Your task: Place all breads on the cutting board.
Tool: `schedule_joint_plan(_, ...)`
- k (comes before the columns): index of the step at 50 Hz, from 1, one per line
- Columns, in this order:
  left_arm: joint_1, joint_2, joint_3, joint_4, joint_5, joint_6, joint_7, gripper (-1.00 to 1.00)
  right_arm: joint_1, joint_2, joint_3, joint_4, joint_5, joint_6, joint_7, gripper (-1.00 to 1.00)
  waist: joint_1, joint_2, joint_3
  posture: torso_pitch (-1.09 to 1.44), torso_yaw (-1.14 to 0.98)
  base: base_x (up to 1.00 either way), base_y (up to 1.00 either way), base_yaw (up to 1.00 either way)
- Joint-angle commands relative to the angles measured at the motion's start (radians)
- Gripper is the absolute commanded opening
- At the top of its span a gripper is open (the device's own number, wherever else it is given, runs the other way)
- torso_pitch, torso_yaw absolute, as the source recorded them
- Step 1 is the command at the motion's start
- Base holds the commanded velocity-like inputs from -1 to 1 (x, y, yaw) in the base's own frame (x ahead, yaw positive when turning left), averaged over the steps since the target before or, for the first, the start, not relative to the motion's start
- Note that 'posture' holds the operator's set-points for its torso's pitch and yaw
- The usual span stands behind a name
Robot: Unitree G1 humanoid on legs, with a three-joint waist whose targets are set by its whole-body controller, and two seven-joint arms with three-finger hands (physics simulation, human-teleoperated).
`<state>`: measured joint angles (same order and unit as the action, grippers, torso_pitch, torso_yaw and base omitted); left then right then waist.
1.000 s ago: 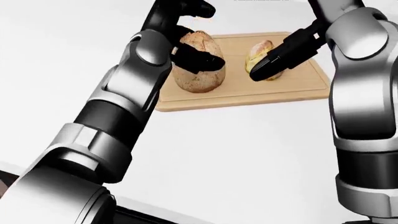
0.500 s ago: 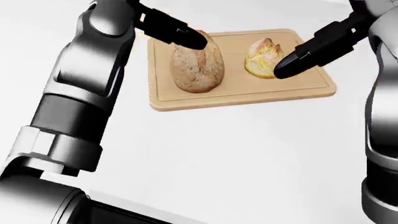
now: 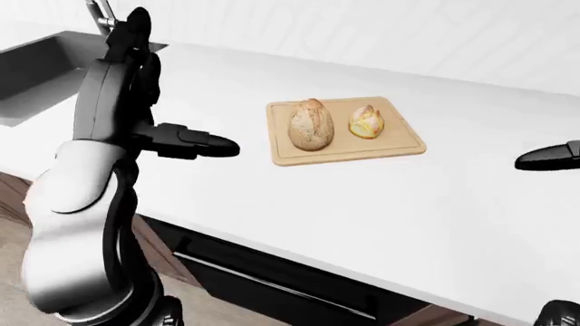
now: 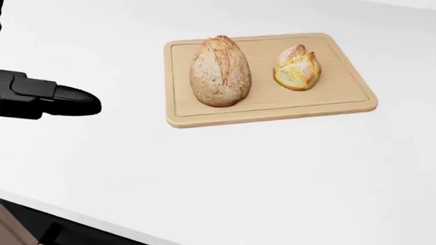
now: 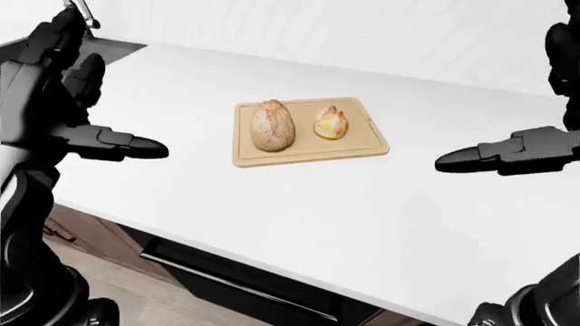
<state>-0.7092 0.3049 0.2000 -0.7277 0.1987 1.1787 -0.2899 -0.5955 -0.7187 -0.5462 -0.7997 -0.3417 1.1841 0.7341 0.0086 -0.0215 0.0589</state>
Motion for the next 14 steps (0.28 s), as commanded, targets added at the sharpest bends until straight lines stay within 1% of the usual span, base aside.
schedule_joint_plan(1, -0.012, 0.022, 0.029, -0.045, -0.028, -0.008, 0.010, 1.00, -0.001, -0.049, -0.068, -0.022, 0.057, -0.005, -0.017, 1.00, 0.000, -0.005, -0.024, 0.00, 0.00, 0.00, 0.00, 0.00)
schedule_joint_plan(5, 0.050, 0.042, 0.100, -0.119, -0.087, 0.010, 0.029, 1.00, 0.112, -0.070, -0.197, -0.058, 0.137, -0.026, -0.030, 1.00, 0.000, -0.007, -0.018, 0.00, 0.00, 0.00, 0.00, 0.00)
schedule_joint_plan(8, 0.101, 0.051, 0.177, -0.166, -0.143, 0.011, 0.051, 1.00, 0.178, -0.072, -0.297, -0.077, 0.183, -0.046, -0.041, 1.00, -0.001, -0.009, -0.016, 0.00, 0.00, 0.00, 0.00, 0.00)
schedule_joint_plan(10, 0.151, 0.048, 0.219, -0.202, -0.183, 0.002, 0.066, 1.00, 0.212, -0.077, -0.364, -0.104, 0.211, -0.030, -0.044, 1.00, -0.001, -0.009, -0.015, 0.00, 0.00, 0.00, 0.00, 0.00)
schedule_joint_plan(11, 0.171, 0.050, 0.234, -0.216, -0.203, 0.000, 0.073, 1.00, 0.227, -0.080, -0.380, -0.112, 0.220, -0.029, -0.051, 1.00, -0.001, -0.009, -0.014, 0.00, 0.00, 0.00, 0.00, 0.00)
schedule_joint_plan(12, 0.206, 0.040, 0.262, -0.243, -0.226, -0.011, 0.076, 1.00, 0.238, -0.092, -0.433, -0.135, 0.225, -0.003, -0.047, 1.00, 0.000, -0.009, -0.013, 0.00, 0.00, 0.00, 0.00, 0.00)
schedule_joint_plan(13, 0.228, 0.040, 0.273, -0.256, -0.245, -0.019, 0.083, 1.00, 0.246, -0.101, -0.470, -0.147, 0.235, 0.013, -0.043, 1.00, 0.000, -0.008, -0.013, 0.00, 0.00, 0.00, 0.00, 0.00)
schedule_joint_plan(14, 0.236, 0.040, 0.296, -0.275, -0.267, -0.010, 0.091, 1.00, 0.248, -0.110, -0.510, -0.156, 0.245, 0.030, -0.041, 1.00, 0.001, -0.008, -0.012, 0.00, 0.00, 0.00, 0.00, 0.00)
